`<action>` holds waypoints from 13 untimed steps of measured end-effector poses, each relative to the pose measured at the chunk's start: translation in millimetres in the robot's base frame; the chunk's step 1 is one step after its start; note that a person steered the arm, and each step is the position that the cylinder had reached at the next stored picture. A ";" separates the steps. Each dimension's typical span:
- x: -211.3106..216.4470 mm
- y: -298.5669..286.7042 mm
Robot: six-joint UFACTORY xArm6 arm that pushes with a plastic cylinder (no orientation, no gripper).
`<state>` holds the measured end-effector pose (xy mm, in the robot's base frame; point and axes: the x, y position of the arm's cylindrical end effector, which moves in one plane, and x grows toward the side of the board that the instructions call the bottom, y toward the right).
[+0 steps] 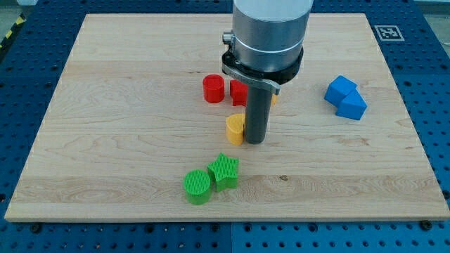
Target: Move the heart into the circle
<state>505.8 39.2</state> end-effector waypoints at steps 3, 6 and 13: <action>4.1 -15.1; -77.5 -52.6; -23.4 -117.8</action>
<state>482.3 -78.7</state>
